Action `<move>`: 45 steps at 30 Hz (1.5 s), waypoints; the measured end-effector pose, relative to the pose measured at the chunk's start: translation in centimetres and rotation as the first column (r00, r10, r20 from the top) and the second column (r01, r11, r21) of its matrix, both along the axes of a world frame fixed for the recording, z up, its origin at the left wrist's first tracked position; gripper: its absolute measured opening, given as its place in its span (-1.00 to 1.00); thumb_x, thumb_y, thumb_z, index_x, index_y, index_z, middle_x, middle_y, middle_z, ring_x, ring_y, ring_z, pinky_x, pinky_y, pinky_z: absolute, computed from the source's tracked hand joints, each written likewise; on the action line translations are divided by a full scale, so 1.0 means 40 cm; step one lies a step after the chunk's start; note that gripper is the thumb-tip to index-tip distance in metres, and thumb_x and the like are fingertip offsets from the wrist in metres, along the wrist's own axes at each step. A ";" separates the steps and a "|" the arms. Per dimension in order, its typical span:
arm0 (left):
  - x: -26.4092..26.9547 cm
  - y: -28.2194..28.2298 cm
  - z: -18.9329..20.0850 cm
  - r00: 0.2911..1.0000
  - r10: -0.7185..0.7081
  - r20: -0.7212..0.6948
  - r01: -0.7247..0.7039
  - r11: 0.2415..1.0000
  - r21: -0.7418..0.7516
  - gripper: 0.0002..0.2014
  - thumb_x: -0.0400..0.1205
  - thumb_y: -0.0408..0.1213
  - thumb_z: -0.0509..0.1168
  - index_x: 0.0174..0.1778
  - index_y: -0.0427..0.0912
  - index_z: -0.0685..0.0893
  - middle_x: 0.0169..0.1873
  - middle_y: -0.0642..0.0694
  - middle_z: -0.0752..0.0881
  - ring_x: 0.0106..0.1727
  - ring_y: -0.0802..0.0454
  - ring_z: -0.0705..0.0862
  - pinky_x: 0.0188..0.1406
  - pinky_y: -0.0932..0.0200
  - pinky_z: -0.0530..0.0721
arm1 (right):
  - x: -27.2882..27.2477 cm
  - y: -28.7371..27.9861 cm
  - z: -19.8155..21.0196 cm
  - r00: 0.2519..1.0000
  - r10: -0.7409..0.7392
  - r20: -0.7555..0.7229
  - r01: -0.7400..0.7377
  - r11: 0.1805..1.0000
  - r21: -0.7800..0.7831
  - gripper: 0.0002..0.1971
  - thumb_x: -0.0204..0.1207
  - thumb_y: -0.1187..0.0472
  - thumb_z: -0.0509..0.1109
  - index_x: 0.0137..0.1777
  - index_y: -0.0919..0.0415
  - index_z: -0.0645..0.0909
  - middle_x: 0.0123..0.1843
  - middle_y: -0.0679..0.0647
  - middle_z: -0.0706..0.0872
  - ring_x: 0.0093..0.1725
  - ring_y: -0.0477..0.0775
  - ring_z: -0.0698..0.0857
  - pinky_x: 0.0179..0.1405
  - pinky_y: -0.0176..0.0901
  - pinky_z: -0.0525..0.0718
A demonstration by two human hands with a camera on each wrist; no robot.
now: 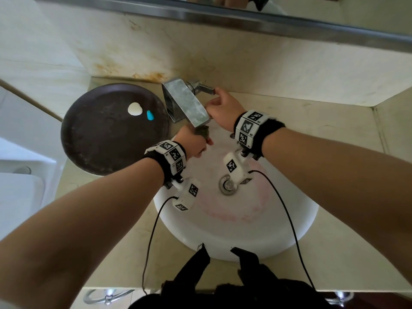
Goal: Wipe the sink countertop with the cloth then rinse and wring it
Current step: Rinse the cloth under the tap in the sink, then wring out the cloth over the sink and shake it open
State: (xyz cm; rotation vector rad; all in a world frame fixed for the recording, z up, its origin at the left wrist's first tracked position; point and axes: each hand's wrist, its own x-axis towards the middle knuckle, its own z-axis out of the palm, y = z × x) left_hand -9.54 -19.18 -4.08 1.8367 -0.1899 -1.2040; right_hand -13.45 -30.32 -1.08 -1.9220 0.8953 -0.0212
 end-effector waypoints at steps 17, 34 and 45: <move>0.004 0.044 0.014 0.873 -0.364 0.324 0.314 0.929 0.196 -0.93 0.47 -0.33 0.22 -0.26 -0.06 0.53 -0.35 -0.09 0.63 -0.42 -0.04 0.63 -0.44 0.13 0.71 | -0.027 0.021 0.029 0.994 0.097 -0.059 -0.100 0.994 -0.052 -0.31 0.58 0.40 0.13 0.67 -0.10 0.15 0.04 0.04 0.72 -0.05 0.00 0.68 -0.42 -0.42 0.52; -0.112 0.100 0.164 0.661 -0.489 0.568 0.504 0.851 0.146 -0.75 0.47 -0.30 0.40 0.06 -0.04 0.66 -0.12 -0.06 0.76 -0.08 -0.04 0.74 0.04 -0.12 0.75 | -0.272 0.103 0.095 0.990 0.040 -0.132 -0.027 0.995 0.096 -0.54 0.47 0.18 0.46 0.36 0.11 0.48 0.15 0.19 0.68 0.04 0.20 0.74 -0.02 0.11 0.81; -0.218 0.095 0.185 0.915 -0.114 0.388 0.149 0.987 -0.060 -0.85 0.53 -0.55 0.26 -0.18 -0.20 0.61 -0.19 -0.24 0.68 -0.07 -0.20 0.71 -0.05 -0.04 0.79 | -0.422 0.045 0.122 0.990 0.076 -0.122 -0.086 0.993 -0.081 -0.77 0.48 0.35 0.29 -0.01 0.02 0.65 -0.03 0.09 0.72 -0.02 0.13 0.70 -0.09 -0.01 0.75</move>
